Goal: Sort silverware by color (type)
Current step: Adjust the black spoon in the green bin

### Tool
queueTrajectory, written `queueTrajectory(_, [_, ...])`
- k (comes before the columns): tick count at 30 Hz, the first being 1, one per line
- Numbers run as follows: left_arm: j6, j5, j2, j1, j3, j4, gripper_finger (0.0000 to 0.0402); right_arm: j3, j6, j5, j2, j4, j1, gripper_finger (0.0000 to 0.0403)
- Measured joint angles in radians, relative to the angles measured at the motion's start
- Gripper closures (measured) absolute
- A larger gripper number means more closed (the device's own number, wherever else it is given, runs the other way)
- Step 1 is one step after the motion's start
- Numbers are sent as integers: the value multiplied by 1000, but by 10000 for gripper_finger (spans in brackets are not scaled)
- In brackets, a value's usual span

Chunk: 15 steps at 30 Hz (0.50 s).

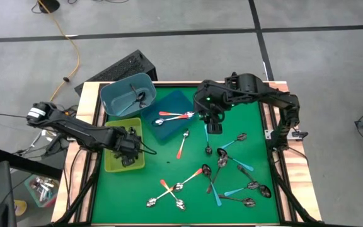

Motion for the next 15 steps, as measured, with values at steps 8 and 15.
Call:
queueTrajectory(8, [48,-10,95,0,0,52,130,0,18,-1,0,-1,0,205])
queueTrajectory(15, [77,9,179,-18,5,74,130,0,19,-2,0,-1,0,205])
